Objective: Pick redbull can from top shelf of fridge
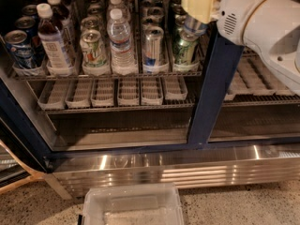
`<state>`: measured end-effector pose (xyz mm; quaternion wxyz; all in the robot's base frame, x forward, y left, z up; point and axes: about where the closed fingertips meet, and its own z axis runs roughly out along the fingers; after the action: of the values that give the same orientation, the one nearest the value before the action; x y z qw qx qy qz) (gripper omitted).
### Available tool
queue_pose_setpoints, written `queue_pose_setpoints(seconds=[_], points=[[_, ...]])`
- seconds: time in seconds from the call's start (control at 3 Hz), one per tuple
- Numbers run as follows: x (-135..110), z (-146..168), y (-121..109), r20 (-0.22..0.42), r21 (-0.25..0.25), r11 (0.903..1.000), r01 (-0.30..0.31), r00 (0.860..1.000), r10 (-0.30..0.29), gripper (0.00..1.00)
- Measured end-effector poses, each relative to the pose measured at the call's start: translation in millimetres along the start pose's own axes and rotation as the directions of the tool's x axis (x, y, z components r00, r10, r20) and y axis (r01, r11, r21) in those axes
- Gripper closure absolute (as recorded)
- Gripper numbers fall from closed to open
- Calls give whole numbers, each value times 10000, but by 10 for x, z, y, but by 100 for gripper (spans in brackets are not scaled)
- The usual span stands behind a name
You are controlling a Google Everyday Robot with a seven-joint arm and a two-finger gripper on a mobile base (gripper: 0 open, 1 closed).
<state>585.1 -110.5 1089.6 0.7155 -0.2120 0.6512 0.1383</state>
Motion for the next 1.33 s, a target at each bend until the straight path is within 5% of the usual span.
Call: queue_pose_setpoints(seconds=[0.33, 0.67, 1.0, 1.33], points=[[-189, -125, 213, -38, -1252, 9904, 582, 9982, -591, 100], [-293, -158, 513, 45, -2847, 9557, 743, 9971, -762, 100], [-281, -231, 887, -119, -4537, 8896, 518, 9979, -642, 100], [-201, -430, 1323, -497, -6194, 7850, -95, 9984, -272, 100]])
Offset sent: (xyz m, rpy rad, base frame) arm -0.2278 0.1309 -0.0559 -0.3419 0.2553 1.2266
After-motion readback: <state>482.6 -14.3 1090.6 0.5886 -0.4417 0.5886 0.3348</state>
